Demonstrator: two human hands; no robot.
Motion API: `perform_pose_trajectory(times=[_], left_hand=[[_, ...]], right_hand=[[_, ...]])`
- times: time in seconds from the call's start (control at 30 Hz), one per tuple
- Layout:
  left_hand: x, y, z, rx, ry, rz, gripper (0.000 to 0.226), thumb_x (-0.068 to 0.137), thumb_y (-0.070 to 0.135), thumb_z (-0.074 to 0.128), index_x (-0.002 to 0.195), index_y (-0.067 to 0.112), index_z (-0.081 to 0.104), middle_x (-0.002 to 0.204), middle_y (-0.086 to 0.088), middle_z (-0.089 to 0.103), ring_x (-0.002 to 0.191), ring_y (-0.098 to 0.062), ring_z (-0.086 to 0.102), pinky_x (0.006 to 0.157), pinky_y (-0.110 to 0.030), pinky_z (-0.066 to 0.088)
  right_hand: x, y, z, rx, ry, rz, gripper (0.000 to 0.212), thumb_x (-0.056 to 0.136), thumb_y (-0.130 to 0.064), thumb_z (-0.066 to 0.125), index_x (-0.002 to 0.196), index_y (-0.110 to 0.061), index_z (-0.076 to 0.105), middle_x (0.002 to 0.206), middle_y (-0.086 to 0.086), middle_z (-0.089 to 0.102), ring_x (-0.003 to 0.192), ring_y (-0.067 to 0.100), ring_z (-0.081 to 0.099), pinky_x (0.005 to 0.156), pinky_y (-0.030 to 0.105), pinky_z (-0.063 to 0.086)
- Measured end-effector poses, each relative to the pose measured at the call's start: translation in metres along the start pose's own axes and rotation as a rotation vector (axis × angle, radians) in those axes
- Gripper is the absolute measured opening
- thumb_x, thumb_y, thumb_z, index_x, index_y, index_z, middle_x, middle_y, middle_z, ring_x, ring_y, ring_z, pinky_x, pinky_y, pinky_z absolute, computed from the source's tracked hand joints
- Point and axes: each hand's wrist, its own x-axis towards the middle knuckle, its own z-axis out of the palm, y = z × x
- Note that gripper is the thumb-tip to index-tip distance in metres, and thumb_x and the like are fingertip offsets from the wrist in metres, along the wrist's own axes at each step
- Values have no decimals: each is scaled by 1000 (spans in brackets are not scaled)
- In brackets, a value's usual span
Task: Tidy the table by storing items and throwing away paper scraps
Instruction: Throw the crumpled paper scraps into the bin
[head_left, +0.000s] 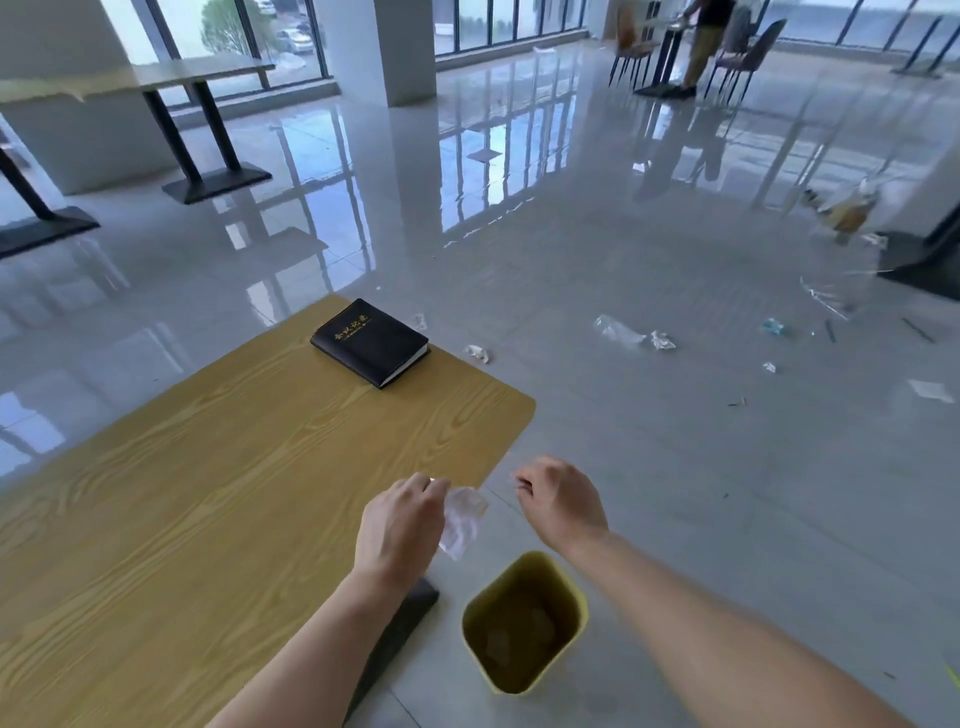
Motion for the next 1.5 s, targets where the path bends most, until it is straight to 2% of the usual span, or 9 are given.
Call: perform_pose_trajectory(times=[0.13, 0.33, 0.47, 0.6, 0.93, 1.1, 1.27, 1.37, 1.5], left_hand=[[-4, 49, 18, 5, -50, 2, 19, 92, 13, 58, 109, 19, 66, 94, 2, 66, 86, -21, 63, 67, -37, 56], [-17, 92, 46, -21, -176, 78, 13, 82, 11, 73, 93, 17, 70, 79, 1, 66, 66, -18, 61, 48, -26, 40], [-17, 99, 77, -40, -228, 107, 25, 82, 17, 77, 106, 19, 71, 89, 1, 71, 75, -19, 67, 55, -27, 47], [-15, 96, 107, -48, -276, 144, 40, 92, 30, 65, 132, 25, 58, 114, 5, 68, 98, -16, 66, 74, -24, 53], [-23, 74, 200, -52, -459, 153, 45, 93, 34, 64, 136, 29, 53, 122, 8, 64, 105, -14, 64, 88, -26, 55], [-31, 62, 253, 1, -556, 149, 36, 92, 33, 66, 127, 26, 63, 113, 8, 68, 92, -11, 66, 78, -23, 55], [-41, 54, 304, -17, -594, 136, 32, 99, 31, 55, 130, 28, 57, 112, 10, 66, 90, -9, 62, 78, -19, 52], [-41, 46, 334, -25, -585, 122, 34, 99, 30, 54, 133, 29, 55, 115, 11, 65, 93, -9, 61, 78, -19, 50], [-27, 37, 371, 13, -579, 165, 28, 101, 30, 51, 128, 27, 59, 117, 11, 64, 98, -9, 59, 84, -21, 52]], right_hand=[[-24, 42, -14, -30, -24, 17, 29, 94, -18, 50, 65, -18, 47, 72, -1, 44, 67, 22, 40, 55, 28, 26], [-53, 90, -7, 10, -55, 99, 27, 92, -16, 49, 66, -22, 43, 72, -1, 44, 68, 23, 42, 51, 29, 22], [-66, 112, 14, 10, -49, 183, 23, 94, -21, 49, 73, -16, 59, 73, -3, 46, 70, 23, 47, 54, 27, 27], [-76, 128, 43, 15, -48, 233, 20, 95, -25, 52, 86, -19, 68, 75, -5, 48, 76, 23, 56, 51, 24, 23], [-88, 173, 136, 70, -151, 339, 19, 95, -26, 54, 105, -22, 70, 96, 0, 64, 91, 22, 60, 64, 25, 34], [-93, 202, 191, 86, -236, 398, 18, 94, -23, 54, 102, -22, 70, 100, -2, 66, 94, 21, 61, 65, 26, 37], [-92, 219, 243, 68, -300, 412, 31, 99, -29, 44, 72, -17, 53, 79, -1, 54, 73, 22, 52, 53, 29, 28], [-86, 225, 272, 91, -340, 413, 31, 100, -31, 43, 79, -15, 60, 84, -1, 56, 76, 22, 53, 57, 31, 38], [-67, 235, 306, 129, -373, 428, 29, 101, -30, 44, 80, -18, 60, 82, -5, 46, 74, 20, 48, 61, 30, 36]])
